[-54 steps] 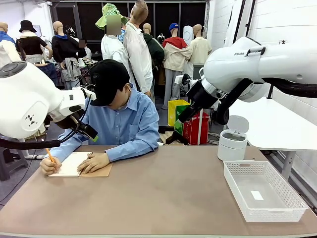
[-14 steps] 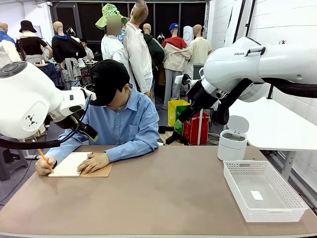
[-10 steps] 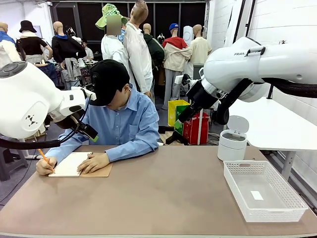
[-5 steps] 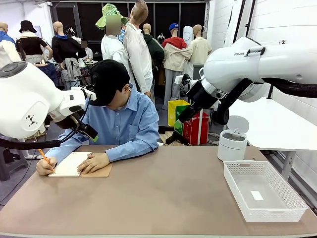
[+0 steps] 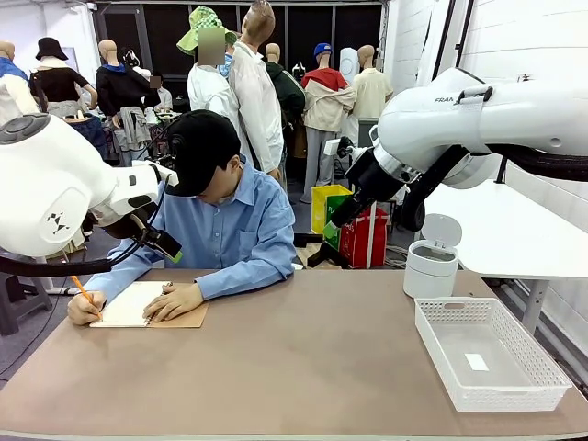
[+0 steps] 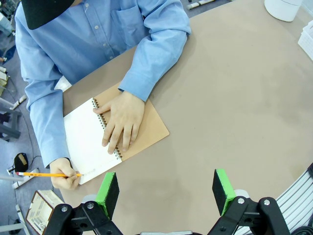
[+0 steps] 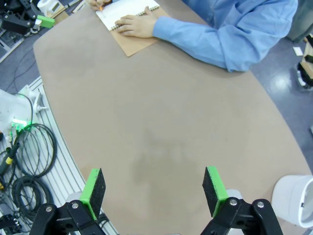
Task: Sort the paper based on its condition.
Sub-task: If a person hands you a paper, place it in the Organizing basket , and if it's crumpled, put it in the Trash can.
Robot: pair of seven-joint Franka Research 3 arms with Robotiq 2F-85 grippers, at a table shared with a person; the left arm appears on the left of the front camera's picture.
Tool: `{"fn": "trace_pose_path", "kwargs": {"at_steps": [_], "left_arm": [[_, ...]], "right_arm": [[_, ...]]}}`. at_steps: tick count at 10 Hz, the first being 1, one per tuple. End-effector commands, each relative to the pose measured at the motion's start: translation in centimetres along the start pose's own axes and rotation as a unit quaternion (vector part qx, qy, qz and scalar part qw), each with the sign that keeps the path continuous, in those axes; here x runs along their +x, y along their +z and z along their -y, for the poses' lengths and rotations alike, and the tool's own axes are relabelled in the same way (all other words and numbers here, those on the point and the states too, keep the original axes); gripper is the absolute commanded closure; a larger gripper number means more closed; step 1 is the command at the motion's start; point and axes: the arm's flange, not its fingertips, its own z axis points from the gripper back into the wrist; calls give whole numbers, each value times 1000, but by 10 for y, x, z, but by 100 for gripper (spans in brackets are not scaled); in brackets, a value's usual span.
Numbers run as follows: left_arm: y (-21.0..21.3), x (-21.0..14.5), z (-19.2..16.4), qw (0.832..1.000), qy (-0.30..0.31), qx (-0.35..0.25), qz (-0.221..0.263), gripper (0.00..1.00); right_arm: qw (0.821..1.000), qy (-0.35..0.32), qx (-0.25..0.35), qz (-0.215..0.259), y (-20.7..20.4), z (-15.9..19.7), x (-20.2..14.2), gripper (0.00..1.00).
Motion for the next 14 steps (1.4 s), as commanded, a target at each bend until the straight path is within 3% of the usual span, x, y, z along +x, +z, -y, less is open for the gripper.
{"fn": "trace_pose_path", "kwargs": {"at_steps": [1, 14], "left_arm": [[0, -1, 0, 1000, 0, -1, -3, 0], [0, -1, 0, 1000, 0, -1, -3, 0]], "right_arm": [[1000, -2, 2, -2, -1, 0, -1, 0], [1000, -2, 2, -2, -1, 0, -1, 0]]}}
